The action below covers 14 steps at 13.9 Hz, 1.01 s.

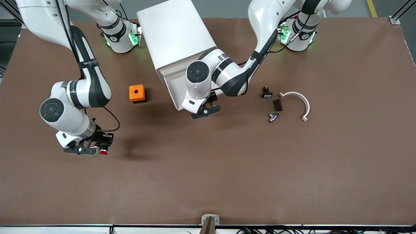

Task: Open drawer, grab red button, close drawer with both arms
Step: 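Carry the red button toward the yellow button while the left gripper closes drawer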

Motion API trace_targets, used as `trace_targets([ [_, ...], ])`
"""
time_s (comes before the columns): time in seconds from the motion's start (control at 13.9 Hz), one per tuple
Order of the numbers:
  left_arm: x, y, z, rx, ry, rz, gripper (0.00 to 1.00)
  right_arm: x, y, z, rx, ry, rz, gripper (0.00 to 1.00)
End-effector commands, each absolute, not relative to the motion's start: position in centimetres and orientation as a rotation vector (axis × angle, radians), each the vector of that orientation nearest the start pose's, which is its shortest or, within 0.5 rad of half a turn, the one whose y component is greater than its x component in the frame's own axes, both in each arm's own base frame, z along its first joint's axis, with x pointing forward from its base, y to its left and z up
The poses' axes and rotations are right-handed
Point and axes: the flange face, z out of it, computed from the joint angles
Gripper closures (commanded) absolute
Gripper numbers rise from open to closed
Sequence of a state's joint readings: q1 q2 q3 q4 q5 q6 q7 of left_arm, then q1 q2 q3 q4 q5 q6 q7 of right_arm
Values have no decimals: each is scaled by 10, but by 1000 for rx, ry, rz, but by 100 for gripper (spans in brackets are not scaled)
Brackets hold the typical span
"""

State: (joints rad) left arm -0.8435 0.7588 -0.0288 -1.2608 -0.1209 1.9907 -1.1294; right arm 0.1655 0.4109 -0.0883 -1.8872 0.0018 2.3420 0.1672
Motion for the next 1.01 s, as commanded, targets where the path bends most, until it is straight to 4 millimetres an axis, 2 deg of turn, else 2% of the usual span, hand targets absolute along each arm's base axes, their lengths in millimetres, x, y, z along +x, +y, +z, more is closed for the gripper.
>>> trace_targets([
  [0.0, 458, -582, 303, -3153, -523, 275, 1, 628, 45, 281, -3154, 113, -82, 100],
  [0.29, 443, -594, 304, -3154, -612, 382, 1, 628, 35, 253, -3049, 174, -34, 100],
  [0.5, 429, -600, 299, -3144, -626, 471, 1, 626, 34, 240, -3000, 125, -14, 100],
  [0.72, 411, -607, 290, -3126, -640, 563, 1, 624, 46, 230, -3007, 97, -5, 100],
  [0.87, 407, -607, 285, -3114, -664, 609, 1, 620, 62, 223, -3016, 71, -18, 100],
  [0.94, 404, -609, 285, -3115, -670, 634, 1, 619, 64, 218, -3020, 67, -20, 100],
])
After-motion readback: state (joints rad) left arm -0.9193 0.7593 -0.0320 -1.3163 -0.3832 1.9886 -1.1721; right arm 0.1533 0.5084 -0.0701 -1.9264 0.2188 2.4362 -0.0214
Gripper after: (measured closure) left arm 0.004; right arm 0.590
